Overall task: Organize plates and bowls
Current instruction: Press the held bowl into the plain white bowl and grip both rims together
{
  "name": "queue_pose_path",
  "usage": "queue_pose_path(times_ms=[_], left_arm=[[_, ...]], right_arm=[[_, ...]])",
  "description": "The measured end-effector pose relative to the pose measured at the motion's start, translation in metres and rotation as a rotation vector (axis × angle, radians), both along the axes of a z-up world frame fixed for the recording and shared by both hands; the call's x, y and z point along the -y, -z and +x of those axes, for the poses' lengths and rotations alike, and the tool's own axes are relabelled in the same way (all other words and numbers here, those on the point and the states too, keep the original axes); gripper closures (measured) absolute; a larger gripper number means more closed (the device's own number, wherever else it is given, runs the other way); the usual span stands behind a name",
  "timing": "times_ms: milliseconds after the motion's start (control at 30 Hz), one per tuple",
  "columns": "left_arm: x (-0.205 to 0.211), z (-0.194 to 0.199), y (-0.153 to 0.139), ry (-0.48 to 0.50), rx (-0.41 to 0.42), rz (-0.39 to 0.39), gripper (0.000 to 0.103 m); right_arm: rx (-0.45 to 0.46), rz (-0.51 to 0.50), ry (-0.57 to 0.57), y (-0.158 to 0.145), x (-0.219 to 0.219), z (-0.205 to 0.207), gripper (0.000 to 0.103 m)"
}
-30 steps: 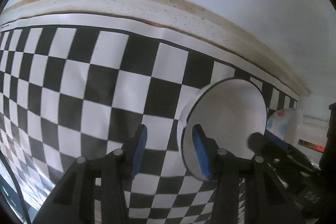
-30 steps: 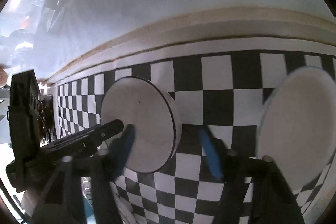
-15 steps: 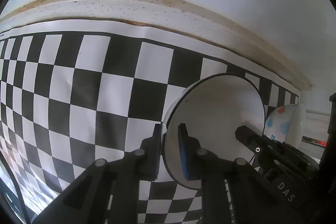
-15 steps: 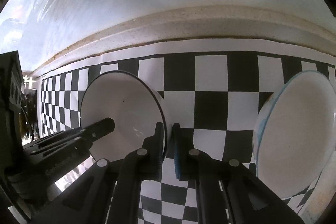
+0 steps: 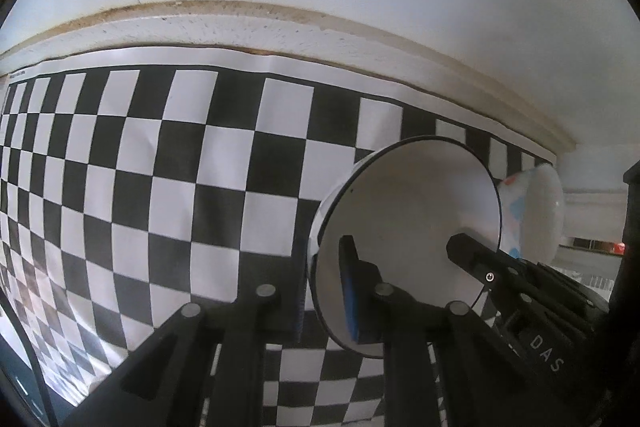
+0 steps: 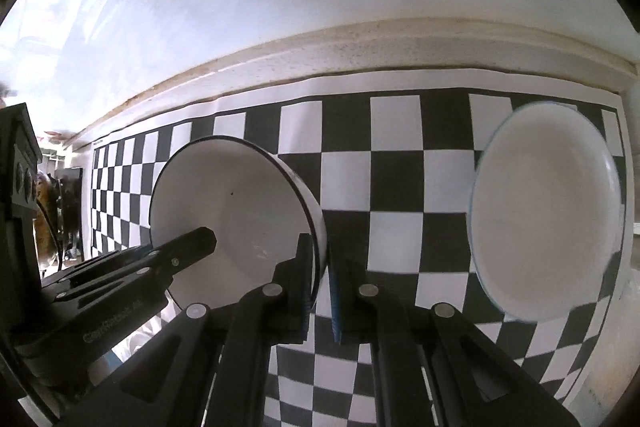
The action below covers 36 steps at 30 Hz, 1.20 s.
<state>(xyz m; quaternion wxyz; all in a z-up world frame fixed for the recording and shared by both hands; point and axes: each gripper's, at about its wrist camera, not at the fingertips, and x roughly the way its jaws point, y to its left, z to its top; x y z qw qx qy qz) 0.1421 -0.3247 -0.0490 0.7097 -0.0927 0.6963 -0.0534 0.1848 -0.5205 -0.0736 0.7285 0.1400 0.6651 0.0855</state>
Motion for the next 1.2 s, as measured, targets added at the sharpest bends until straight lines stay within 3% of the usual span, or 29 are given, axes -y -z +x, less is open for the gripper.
queue_pose_path(times_ms=[400,833,1200], left_arm=[[0.004,-0.041,-0.046,0.059,0.063,-0.013,0.090],[0.022,-0.127,-0.078,0.162,0.085,-0.030,0.090],[0.029,-0.192,-0.081,0.266,0.048,-0.043,0.090]], right_arm=[[0.059,0.014,0.019,-0.048,0.013,-0.067,0.094],[0.090,-0.001,0.041,-0.088,0.022,-0.188,0.094],[0.056,-0.001,0.072,-0.089,0.031,-0.278,0.094]])
